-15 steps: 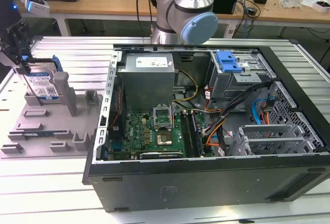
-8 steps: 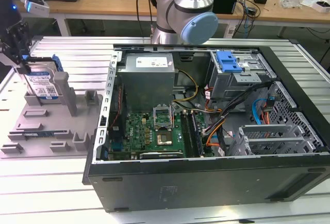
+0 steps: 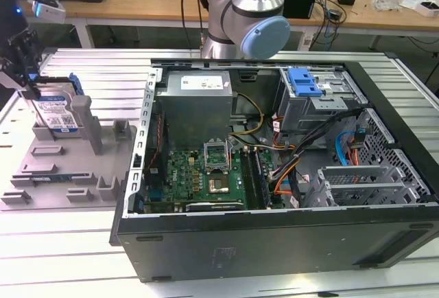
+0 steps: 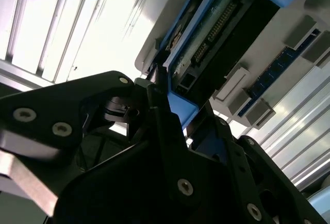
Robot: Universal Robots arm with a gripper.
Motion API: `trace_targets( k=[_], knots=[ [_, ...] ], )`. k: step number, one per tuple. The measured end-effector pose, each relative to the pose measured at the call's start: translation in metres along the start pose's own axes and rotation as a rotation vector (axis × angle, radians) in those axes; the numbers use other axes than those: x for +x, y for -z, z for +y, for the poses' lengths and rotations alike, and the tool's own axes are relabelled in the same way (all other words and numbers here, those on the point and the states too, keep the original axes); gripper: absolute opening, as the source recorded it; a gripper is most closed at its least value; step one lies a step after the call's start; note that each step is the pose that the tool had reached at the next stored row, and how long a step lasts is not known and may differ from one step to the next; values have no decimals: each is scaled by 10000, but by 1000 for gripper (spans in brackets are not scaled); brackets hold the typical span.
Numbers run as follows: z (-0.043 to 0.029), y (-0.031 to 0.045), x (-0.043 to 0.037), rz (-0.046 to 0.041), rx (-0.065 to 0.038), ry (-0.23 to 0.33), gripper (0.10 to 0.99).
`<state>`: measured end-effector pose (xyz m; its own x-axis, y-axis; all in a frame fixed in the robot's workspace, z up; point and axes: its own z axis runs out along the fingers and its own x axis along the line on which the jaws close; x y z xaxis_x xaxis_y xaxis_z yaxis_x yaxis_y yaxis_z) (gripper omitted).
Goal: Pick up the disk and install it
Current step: 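Pick up the disk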
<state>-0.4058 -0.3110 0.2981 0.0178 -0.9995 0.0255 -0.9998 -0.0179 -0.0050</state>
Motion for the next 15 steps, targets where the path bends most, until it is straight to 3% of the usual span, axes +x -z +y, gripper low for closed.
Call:
trace_targets(
  k=[15],
  knots=[
    [1,-9,11,-7,0,-3,365]
  ],
)
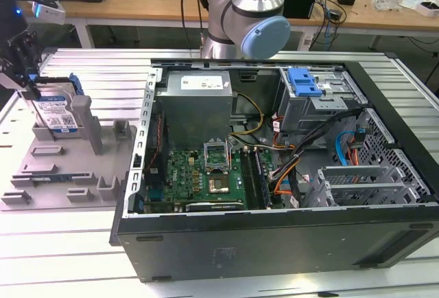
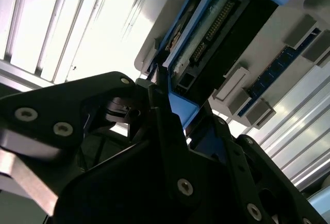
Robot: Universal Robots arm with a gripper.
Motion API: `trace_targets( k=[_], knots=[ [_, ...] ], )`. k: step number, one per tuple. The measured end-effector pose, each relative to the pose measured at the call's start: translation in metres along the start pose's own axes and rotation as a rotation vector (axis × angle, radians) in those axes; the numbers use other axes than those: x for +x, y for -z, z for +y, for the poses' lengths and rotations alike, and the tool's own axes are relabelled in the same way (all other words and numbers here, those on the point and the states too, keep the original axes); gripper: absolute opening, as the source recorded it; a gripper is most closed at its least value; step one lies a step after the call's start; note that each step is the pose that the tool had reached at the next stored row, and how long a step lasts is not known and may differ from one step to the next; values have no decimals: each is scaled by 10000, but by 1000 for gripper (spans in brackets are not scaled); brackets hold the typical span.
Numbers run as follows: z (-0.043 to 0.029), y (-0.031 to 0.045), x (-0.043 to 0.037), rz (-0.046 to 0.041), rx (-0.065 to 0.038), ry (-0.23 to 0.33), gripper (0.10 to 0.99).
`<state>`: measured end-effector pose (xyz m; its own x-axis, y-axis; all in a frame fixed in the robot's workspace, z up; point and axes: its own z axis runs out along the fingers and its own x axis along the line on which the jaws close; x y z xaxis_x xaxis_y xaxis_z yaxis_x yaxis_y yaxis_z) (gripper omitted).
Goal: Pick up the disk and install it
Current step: 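Pick up the disk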
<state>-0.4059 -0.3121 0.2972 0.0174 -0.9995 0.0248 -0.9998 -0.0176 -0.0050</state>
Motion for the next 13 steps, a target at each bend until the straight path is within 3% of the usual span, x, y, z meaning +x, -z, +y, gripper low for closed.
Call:
trace_targets(
  k=[2,5,13],
  knots=[
    [0,1,5,-118,5,1,365],
    [1,5,18,-477,41,-3,365],
    [1,35,39,-516,38,-4,365]
  ],
)
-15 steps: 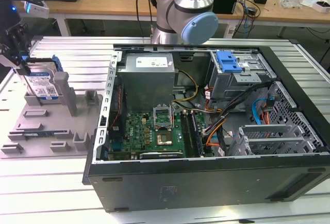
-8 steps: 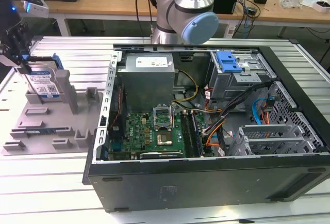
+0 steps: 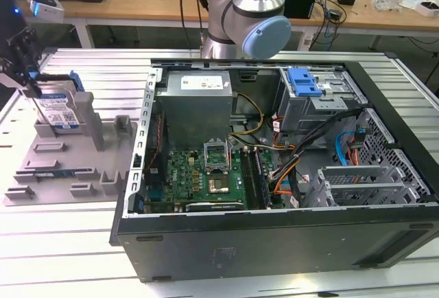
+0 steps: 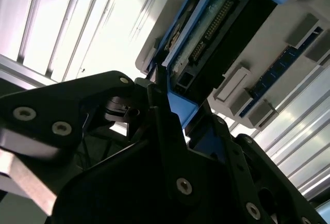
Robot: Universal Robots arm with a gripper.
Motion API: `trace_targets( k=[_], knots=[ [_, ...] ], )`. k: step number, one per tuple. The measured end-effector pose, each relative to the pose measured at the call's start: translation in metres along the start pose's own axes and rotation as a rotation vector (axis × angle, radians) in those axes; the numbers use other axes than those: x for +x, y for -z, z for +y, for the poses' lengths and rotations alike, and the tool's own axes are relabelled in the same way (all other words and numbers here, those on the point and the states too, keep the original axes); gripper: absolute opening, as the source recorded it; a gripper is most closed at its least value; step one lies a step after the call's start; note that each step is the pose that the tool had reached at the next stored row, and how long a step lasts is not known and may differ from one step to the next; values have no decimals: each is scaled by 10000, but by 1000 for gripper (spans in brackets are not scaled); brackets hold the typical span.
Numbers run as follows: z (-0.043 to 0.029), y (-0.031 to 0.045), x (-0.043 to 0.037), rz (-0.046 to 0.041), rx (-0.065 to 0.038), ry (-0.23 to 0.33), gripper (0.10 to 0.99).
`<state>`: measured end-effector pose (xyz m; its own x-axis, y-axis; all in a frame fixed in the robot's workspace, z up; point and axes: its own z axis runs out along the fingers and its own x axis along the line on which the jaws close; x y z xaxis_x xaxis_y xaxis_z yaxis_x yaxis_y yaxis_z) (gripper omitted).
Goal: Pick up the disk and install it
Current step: 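Pick up the disk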
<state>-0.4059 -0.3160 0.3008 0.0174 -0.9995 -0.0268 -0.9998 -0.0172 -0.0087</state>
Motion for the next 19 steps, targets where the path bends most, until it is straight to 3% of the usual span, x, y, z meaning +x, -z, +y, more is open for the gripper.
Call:
trace_targets(
  k=[8,14,17,19],
  knots=[
    [-1,137,2,1,-1,0,365],
    [-4,450,-1,0,0,0,365],
    [-11,732,-6,-5,0,0,365],
    [-14,865,-9,-7,-1,-1,365]
  ],
)
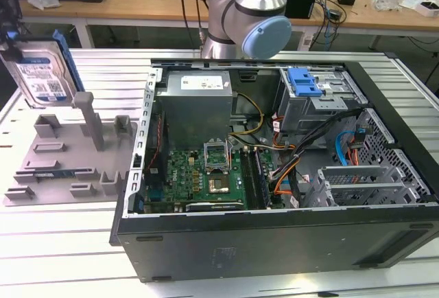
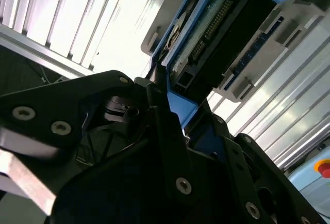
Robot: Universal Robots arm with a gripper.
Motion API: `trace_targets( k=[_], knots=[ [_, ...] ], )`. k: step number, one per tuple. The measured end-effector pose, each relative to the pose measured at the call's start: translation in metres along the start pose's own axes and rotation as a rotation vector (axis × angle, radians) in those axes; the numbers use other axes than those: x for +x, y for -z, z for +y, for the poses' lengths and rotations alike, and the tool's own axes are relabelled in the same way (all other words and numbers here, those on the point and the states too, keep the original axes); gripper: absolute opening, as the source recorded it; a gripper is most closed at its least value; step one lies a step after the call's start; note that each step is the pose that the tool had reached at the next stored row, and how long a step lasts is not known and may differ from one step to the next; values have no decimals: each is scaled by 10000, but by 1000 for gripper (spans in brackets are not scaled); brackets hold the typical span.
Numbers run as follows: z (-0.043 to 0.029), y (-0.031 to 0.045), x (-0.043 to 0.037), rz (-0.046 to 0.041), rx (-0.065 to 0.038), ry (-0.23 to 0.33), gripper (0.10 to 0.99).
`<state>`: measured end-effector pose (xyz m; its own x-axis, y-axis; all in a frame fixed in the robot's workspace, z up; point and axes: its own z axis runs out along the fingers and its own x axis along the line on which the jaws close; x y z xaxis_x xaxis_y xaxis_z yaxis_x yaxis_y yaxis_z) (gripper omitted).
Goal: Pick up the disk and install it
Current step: 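Pick up the disk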
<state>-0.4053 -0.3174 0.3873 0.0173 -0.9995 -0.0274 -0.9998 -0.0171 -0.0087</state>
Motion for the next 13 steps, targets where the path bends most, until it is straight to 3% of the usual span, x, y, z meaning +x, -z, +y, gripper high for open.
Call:
trace_targets(
  k=[7,9,13],
  knots=[
    [-19,393,-8,-3,0,-4,365],
    [-36,587,-9,-4,0,-8,365],
    [-64,807,-7,-4,1,-16,365]
  ],
)
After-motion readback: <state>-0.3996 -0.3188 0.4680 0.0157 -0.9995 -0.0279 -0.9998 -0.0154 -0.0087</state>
